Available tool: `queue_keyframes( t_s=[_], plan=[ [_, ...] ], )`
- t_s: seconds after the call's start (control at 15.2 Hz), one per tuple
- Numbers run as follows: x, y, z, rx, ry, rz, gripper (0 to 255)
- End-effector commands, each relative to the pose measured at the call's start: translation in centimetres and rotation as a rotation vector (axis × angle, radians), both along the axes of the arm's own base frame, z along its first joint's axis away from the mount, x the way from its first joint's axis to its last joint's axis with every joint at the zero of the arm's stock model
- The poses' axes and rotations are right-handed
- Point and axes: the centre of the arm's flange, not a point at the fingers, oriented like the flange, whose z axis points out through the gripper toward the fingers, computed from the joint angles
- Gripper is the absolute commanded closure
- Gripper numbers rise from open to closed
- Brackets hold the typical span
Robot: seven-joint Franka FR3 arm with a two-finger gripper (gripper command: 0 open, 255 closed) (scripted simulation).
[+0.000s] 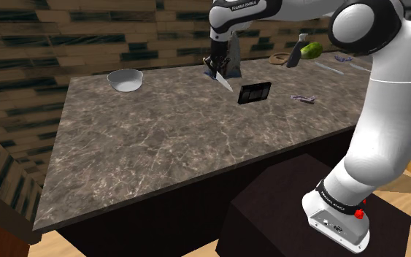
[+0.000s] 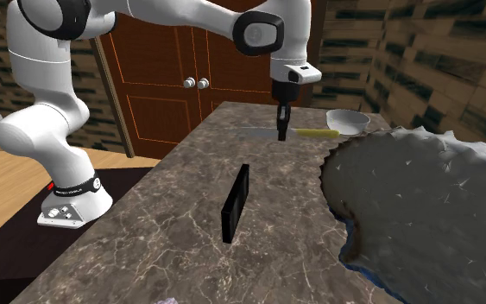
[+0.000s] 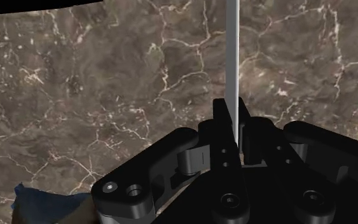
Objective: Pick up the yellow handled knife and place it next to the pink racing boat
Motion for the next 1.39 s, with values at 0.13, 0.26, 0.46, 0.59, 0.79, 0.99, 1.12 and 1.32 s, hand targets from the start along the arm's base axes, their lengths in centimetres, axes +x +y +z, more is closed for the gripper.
queue_keyframes(
  t_s=[0.13, 0.26, 0.46, 0.59, 0.79, 0.99, 1.12, 1.32],
  plan=[
    [-1.6, -5.2, 0.1, 0.000, 0.000, 0.001, 255],
    [-2.3, -7.8, 0.1, 0.000, 0.000, 0.001, 255],
    [-3.3, -11.6, 0.1, 0.000, 0.000, 0.001, 255],
    [-4.0, -14.2, 0.1, 0.000, 0.000, 0.001, 255],
    [-5.1, -18.0, 0.1, 0.000, 0.000, 0.001, 255],
    [-6.1, -21.8, 0.1, 0.000, 0.000, 0.001, 255],
    [-6.8, -24.4, 0.1, 0.000, 0.000, 0.001, 255],
    [-7.8, -28.2, 0.2, 0.000, 0.000, 0.001, 255]
  ],
)
